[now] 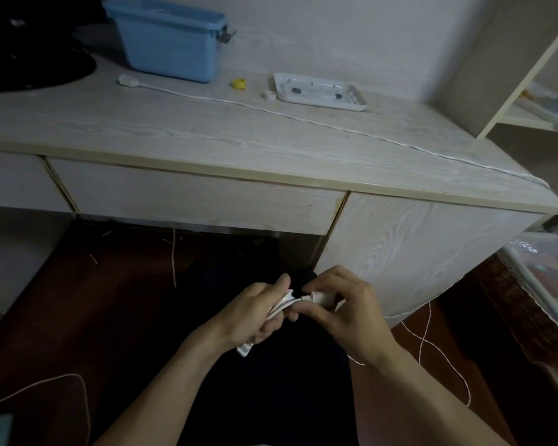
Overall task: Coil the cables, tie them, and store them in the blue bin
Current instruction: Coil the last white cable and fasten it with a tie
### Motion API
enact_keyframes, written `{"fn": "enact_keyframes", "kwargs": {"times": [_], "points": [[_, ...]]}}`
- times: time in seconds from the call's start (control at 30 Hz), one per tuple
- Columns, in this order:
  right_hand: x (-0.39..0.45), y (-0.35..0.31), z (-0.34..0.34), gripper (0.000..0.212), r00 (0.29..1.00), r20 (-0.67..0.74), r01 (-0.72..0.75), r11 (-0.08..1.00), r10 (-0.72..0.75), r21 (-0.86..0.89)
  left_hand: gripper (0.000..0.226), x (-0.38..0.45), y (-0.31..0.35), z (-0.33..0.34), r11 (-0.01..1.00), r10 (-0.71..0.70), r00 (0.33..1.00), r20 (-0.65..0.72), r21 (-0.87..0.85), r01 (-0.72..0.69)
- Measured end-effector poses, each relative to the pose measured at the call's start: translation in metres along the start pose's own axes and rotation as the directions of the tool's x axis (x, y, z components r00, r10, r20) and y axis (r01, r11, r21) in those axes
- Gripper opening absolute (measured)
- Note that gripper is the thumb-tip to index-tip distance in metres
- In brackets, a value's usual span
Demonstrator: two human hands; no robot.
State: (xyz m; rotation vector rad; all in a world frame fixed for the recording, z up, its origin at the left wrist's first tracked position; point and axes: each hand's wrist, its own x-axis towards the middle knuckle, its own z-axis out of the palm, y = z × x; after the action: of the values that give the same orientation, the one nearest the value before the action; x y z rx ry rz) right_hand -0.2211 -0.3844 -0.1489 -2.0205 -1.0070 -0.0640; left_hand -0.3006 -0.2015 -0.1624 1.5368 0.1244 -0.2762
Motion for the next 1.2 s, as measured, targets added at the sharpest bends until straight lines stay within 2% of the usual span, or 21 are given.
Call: {"fn": "enact_keyframes", "kwargs": {"times": [0.07, 0.17, 0.27, 0.4, 0.5, 0.6, 0.73, 0.77, 0.83, 0.9, 0.97, 1.07, 1.2], "points": [[-0.001, 0.004, 0.002, 0.034, 0.999, 0.041, -0.031, 0.997, 0.028, 0.064, 0.059, -0.002, 0.005, 0.001, 1.000, 0.005, 0.998, 0.065, -0.010, -0.004], [0.000, 0.004, 0.005, 0.025, 0.986, 0.166, -0.020, 0.987, -0.006, 0.159, 0.051, -0.002, 0.006, 0.003, 0.999, 0.049, 0.997, 0.057, -0.021, -0.048], [0.000, 0.002, 0.008, 0.031, 0.974, 0.228, -0.054, 0.972, 0.001, 0.230, 0.050, -0.001, 0.003, 0.002, 0.988, 0.057, 0.998, -0.020, -0.140, -0.060], [-0.004, -0.002, 0.018, 0.037, 0.952, 0.295, -0.195, 0.904, 0.081, 0.380, 0.049, 0.002, 0.006, 0.007, 0.950, -0.030, 0.980, -0.195, -0.311, -0.032], [-0.005, -0.003, 0.026, 0.028, 0.959, 0.247, -0.236, 0.867, 0.136, 0.438, 0.050, 0.007, 0.010, 0.011, 0.922, -0.105, 0.975, -0.196, -0.386, 0.021], [-0.005, -0.003, 0.032, 0.019, 0.970, 0.155, -0.236, 0.889, 0.190, 0.393, 0.049, 0.014, 0.015, 0.009, 0.906, -0.215, 0.957, -0.197, -0.407, 0.120], [0.008, -0.006, 0.032, 0.015, 0.963, 0.050, -0.266, 0.892, 0.266, 0.366, 0.041, 0.029, 0.025, 0.010, 0.928, -0.198, 0.949, -0.246, -0.358, 0.101], [0.016, -0.004, 0.028, 0.014, 0.958, 0.028, -0.276, 0.885, 0.287, 0.374, 0.040, 0.033, 0.031, 0.007, 0.934, -0.181, 0.961, -0.208, -0.344, 0.101], [0.032, 0.001, 0.018, 0.013, 0.952, 0.014, -0.290, 0.879, 0.307, 0.378, 0.037, 0.039, 0.045, -0.004, 0.924, -0.157, 0.987, -0.038, -0.357, 0.133], [0.049, 0.003, 0.007, 0.017, 0.953, 0.024, -0.284, 0.867, 0.301, 0.410, 0.033, 0.044, 0.064, -0.020, 0.903, -0.126, 0.980, 0.152, -0.392, 0.177], [0.073, -0.004, -0.004, 0.022, 0.958, 0.012, -0.257, 0.835, 0.287, 0.486, 0.032, 0.052, 0.088, -0.035, 0.896, -0.066, 0.967, 0.245, -0.413, 0.165], [0.120, -0.021, -0.023, 0.016, 0.966, -0.025, -0.192, 0.783, 0.256, 0.592, 0.035, 0.070, 0.127, -0.050, 0.870, 0.033, 0.981, 0.192, -0.489, 0.067], [0.195, -0.036, -0.034, 0.020, 0.978, -0.046, -0.153, 0.852, 0.203, 0.500, 0.041, 0.100, 0.173, -0.080, 0.883, 0.121, 0.991, -0.060, -0.449, -0.135]]}}
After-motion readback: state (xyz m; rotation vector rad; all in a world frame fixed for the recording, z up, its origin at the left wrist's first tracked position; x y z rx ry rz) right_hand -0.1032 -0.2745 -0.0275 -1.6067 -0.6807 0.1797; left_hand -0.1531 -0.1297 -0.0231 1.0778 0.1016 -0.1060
